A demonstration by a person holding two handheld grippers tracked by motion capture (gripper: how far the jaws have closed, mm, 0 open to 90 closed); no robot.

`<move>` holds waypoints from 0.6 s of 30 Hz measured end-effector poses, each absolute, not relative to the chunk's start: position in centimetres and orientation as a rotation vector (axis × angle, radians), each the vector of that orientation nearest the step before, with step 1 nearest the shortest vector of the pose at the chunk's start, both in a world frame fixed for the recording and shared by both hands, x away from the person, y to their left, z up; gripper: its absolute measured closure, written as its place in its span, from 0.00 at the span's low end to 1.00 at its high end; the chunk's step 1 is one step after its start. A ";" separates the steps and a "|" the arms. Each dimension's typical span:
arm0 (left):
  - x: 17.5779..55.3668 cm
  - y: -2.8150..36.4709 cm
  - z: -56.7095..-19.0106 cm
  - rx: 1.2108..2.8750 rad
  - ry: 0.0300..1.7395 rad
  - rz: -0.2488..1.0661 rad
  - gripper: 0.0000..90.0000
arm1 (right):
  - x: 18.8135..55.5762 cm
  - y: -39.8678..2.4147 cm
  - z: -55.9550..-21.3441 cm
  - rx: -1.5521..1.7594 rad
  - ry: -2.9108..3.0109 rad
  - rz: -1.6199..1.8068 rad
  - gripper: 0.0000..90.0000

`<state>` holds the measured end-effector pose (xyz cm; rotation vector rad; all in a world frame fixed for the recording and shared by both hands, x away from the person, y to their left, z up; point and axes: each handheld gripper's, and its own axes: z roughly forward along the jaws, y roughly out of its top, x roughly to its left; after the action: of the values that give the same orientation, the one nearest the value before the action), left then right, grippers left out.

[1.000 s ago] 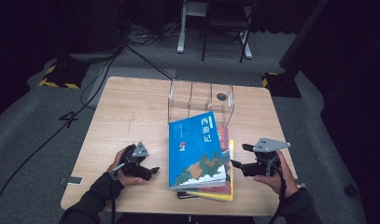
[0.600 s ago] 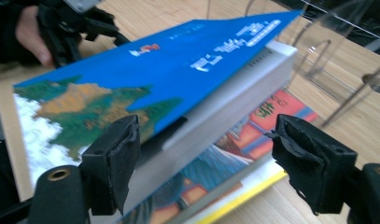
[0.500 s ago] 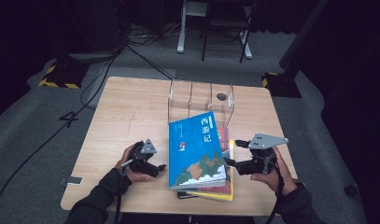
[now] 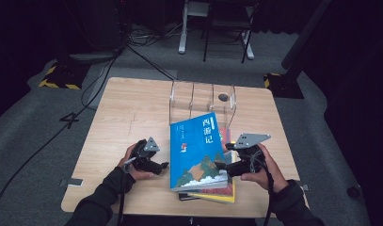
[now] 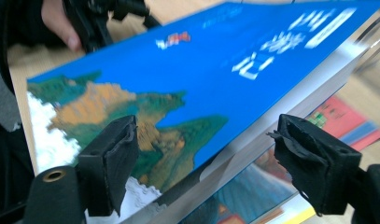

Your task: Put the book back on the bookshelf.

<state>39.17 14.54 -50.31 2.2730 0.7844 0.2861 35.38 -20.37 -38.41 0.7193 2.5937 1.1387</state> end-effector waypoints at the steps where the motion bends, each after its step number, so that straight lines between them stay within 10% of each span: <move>1: 39.3 14.5 -50.3 2.269 0.786 0.292 0.21 | 35.6 -20.3 -38.8 0.728 2.622 1.123 0.23; 18: 42.8 13.4 -49.2 2.132 0.808 0.326 0.37 | 39.0 -20.8 -41.4 0.809 2.867 1.210 0.10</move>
<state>42.76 13.42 -49.20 2.1320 0.8077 0.3256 39.04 -20.77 -41.35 0.8088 2.8666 1.2101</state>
